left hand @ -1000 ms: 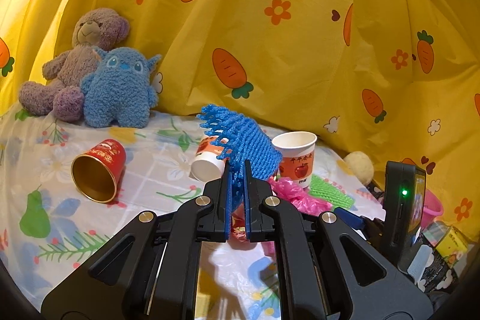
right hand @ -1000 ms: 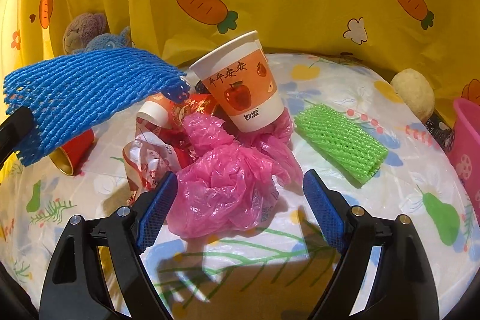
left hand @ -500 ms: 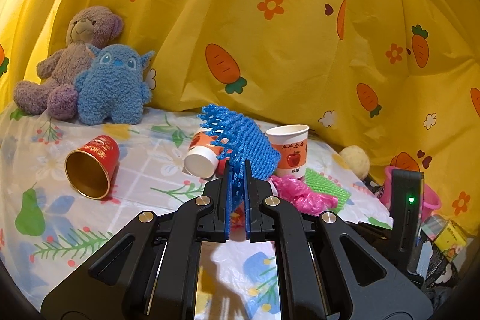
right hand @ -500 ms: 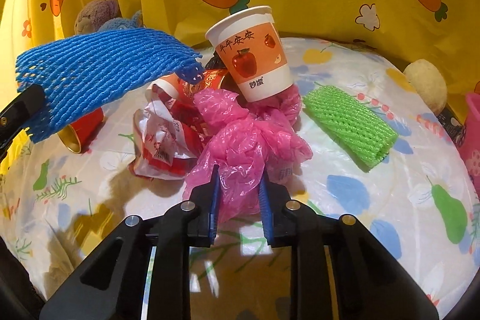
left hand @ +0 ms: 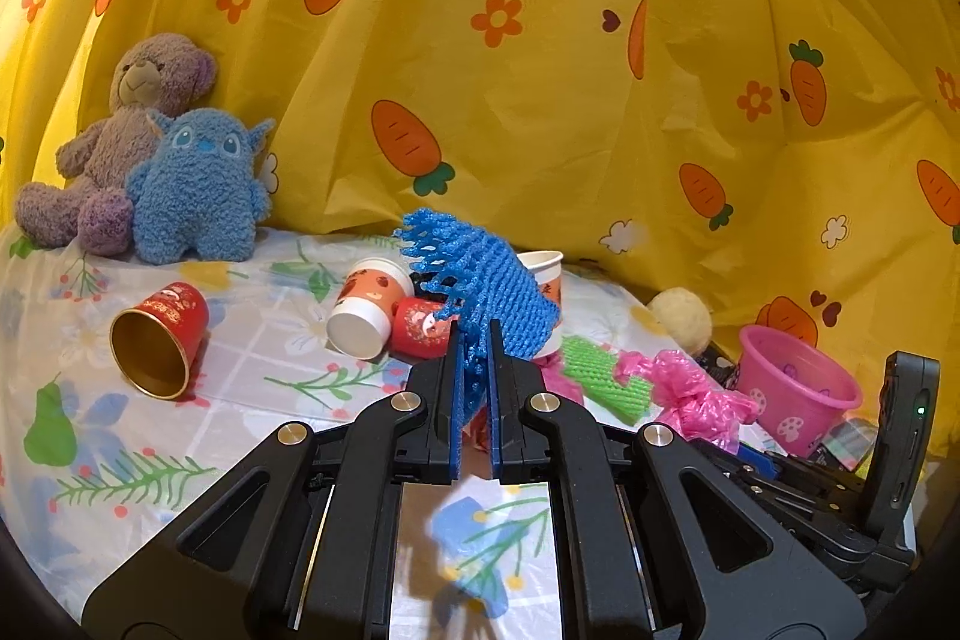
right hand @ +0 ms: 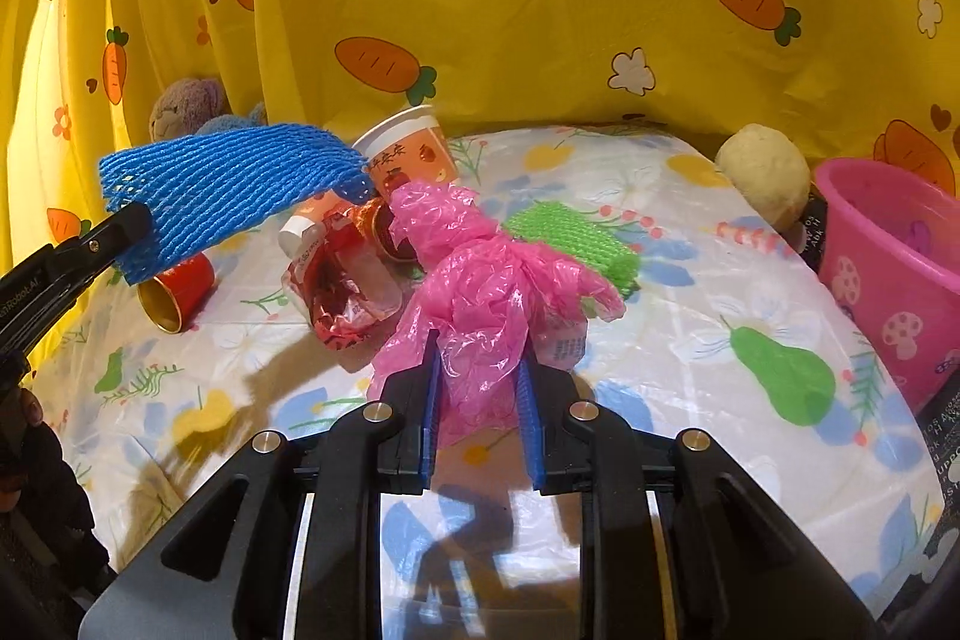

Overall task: Collect trash
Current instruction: 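Carry the blue net in the left tool while the right tool carries the pink bag to the bucket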

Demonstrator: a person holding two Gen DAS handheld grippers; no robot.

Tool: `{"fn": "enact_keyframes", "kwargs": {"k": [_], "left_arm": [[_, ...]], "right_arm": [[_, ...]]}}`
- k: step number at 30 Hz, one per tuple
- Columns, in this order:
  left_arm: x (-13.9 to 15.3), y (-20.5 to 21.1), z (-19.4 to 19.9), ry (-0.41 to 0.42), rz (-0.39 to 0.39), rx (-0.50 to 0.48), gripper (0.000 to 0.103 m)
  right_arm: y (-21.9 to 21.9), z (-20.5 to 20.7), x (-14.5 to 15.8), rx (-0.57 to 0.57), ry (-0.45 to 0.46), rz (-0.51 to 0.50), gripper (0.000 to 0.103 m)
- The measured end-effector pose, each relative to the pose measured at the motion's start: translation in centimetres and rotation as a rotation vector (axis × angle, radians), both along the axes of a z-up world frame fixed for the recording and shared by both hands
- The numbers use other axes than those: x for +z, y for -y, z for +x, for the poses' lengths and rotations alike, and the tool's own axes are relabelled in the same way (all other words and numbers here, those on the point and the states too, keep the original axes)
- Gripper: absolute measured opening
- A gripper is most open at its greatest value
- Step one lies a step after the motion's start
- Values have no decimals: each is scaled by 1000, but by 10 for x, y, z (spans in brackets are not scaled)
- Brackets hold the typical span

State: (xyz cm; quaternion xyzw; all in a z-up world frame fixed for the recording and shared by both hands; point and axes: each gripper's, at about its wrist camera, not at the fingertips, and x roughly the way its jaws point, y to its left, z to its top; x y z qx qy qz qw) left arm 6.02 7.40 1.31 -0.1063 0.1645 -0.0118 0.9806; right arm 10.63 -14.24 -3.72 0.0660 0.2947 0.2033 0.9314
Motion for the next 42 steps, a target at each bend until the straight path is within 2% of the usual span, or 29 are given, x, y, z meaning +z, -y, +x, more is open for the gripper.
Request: {"fn": "enact_keyframes", "kwargs": {"k": [8, 17, 42], "left_arm": [[11, 32, -4, 28, 23, -71, 5], [18, 81, 9, 35, 57, -176, 5], [32, 256, 92, 18, 106, -532, 5]], "right_arm": [[28, -8, 8, -53, 38, 14, 23], [69, -13, 16, -132, 75, 31, 23], [199, 20, 43, -440, 165, 3, 23]]}}
